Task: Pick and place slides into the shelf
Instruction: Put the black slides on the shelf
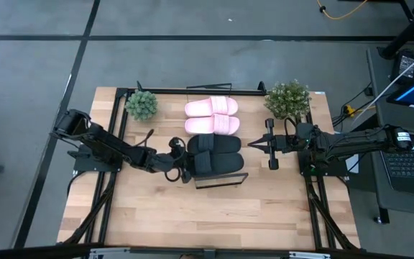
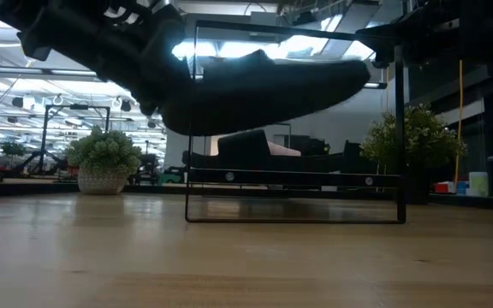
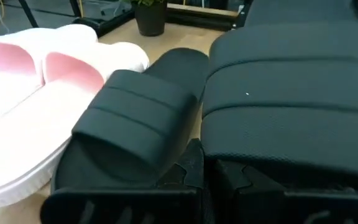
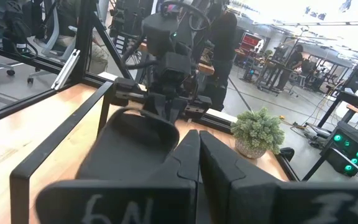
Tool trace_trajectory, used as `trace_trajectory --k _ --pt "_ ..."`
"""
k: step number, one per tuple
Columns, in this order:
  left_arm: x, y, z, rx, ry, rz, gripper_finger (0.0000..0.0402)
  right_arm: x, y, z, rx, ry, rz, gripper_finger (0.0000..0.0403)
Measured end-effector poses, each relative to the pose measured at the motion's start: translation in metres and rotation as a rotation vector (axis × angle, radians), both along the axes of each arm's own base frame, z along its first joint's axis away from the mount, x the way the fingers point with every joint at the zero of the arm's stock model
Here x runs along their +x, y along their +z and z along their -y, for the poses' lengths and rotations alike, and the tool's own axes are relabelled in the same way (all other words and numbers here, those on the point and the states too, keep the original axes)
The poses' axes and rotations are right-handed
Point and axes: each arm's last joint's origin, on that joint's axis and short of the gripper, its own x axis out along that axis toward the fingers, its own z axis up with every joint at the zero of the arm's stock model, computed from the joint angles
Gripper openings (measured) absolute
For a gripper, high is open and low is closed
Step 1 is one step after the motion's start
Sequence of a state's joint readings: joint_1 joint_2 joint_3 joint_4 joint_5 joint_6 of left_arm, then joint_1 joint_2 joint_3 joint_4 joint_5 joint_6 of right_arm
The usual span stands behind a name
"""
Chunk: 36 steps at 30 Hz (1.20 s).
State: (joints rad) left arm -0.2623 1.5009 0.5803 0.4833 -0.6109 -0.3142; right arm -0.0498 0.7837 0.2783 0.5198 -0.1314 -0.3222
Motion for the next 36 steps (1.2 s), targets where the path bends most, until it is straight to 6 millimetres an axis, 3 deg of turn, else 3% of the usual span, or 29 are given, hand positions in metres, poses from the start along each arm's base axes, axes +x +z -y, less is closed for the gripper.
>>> trace_trajectory --k 5,17,26,36 --pt "0.005 -0.009 -0.001 -0.001 0.006 -0.015 0.0000 0.000 0.000 0.000 0.000 0.000 0.004 0.0014" --pt "0.010 -0.010 -0.002 -0.015 -0.002 -0.013 0.0000 0.000 0.000 0.000 0.000 0.000 0.003 0.0014" --pt "0.015 -0.025 -0.001 -0.021 0.005 -0.033 0.0000 0.000 0.000 0.000 0.000 0.000 0.003 0.0014" --pt "0.016 -0.025 -0.001 -0.023 0.009 -0.015 0.0000 0.000 0.000 0.000 0.000 0.000 0.003 0.0014"
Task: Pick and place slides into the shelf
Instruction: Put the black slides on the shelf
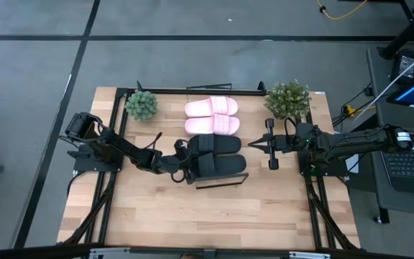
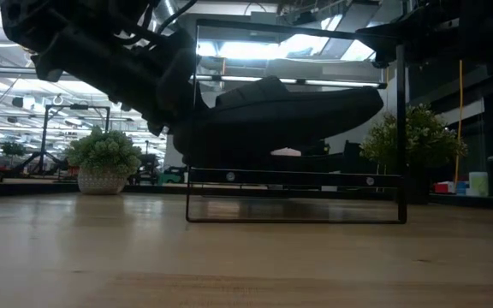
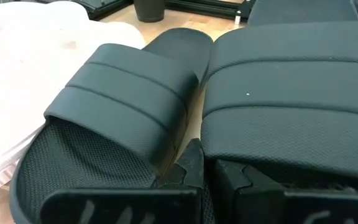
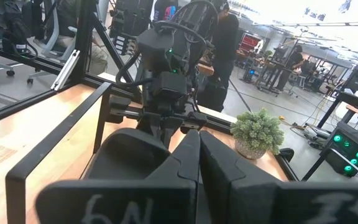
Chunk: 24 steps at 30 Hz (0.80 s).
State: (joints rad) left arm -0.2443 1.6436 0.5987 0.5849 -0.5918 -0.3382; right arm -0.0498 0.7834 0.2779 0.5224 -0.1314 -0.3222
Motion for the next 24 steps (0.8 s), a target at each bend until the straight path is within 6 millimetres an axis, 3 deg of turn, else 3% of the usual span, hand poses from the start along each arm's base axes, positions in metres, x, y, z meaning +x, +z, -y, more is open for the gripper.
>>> trace_trajectory --k 24 --pt "0.0000 -0.0001 0.0000 -0.017 0.005 0.006 0.0000 0.0001 0.0001 0.0000 0.000 0.000 0.000 0.0014"
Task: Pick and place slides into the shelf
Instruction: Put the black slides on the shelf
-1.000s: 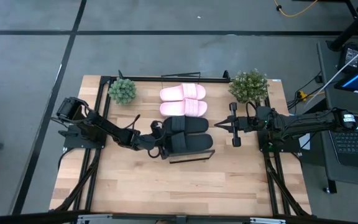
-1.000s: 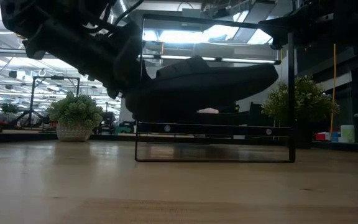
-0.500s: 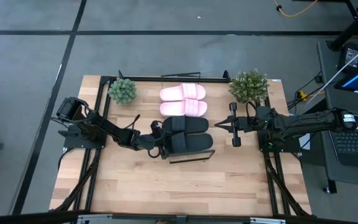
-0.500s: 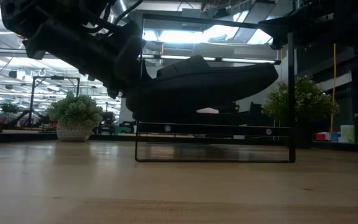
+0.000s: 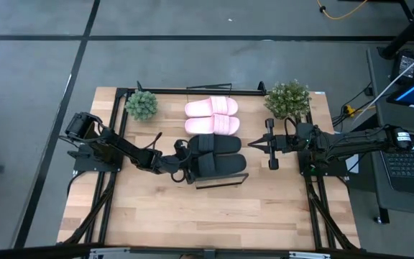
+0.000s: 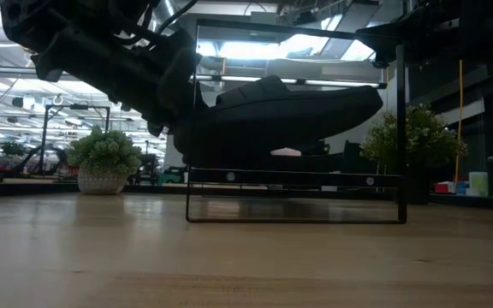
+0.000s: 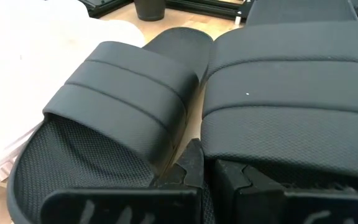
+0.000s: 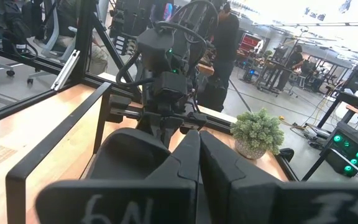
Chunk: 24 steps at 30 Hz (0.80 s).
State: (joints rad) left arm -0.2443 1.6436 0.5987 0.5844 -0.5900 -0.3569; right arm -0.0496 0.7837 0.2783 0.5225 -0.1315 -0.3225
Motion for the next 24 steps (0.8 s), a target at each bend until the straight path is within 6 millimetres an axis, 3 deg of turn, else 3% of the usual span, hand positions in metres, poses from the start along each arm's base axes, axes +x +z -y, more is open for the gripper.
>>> trace_trajectory --k 24 --pt "-0.0008 -0.0010 0.0020 0.049 -0.025 -0.032 0.0000 0.0000 -0.0001 0.0000 0.000 0.000 0.000 0.0014"
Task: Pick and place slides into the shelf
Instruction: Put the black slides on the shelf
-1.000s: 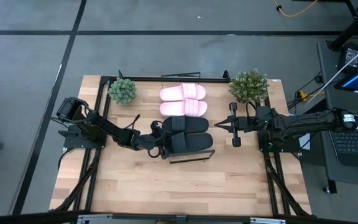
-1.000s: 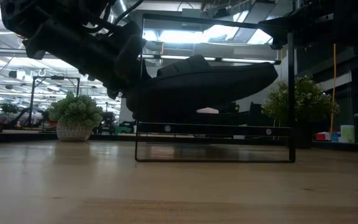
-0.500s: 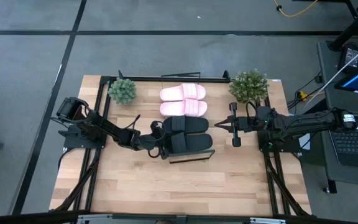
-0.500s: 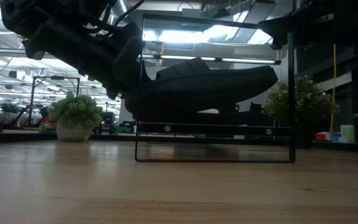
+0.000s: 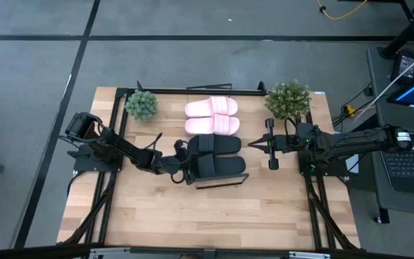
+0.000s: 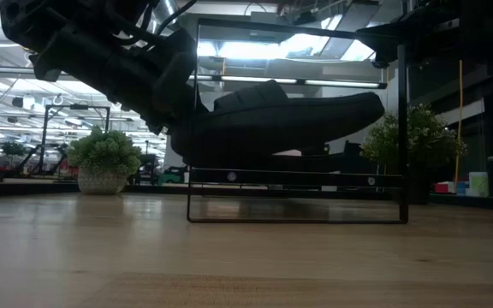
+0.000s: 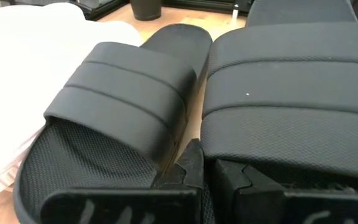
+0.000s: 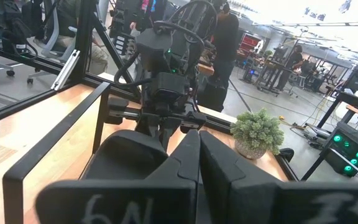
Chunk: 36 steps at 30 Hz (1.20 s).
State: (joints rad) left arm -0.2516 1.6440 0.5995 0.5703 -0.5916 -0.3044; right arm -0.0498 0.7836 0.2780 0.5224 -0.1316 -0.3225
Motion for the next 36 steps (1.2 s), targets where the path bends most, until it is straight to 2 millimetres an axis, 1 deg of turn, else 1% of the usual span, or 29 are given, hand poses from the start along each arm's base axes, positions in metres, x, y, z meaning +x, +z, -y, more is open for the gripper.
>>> trace_trajectory --k 4,9,17,29,31,36 --pt "0.0003 0.0003 0.0005 0.030 -0.016 -0.014 0.0000 0.0000 0.0001 0.0000 0.000 0.000 0.000 0.0014" --pt "0.0054 0.0049 0.0020 0.060 -0.038 -0.040 0.0000 0.0000 0.0001 -0.0001 0.000 0.000 0.000 0.0014" --pt "0.0047 0.0023 0.0014 0.074 -0.035 -0.096 0.0000 0.0000 0.0001 0.0000 0.000 0.000 0.000 0.0014" --pt "0.0049 0.0026 0.0013 0.072 -0.033 -0.092 0.0000 0.0000 0.0001 0.0000 0.000 0.000 0.000 0.0014" --pt "0.0049 0.0026 0.0013 0.072 -0.032 -0.091 0.0003 0.0000 0.0001 0.0000 0.000 0.000 0.000 0.0014" --pt "0.0049 0.0026 0.0013 0.071 -0.032 -0.091 0.0026 0.0000 0.0001 0.0000 0.000 0.000 0.000 0.0014"
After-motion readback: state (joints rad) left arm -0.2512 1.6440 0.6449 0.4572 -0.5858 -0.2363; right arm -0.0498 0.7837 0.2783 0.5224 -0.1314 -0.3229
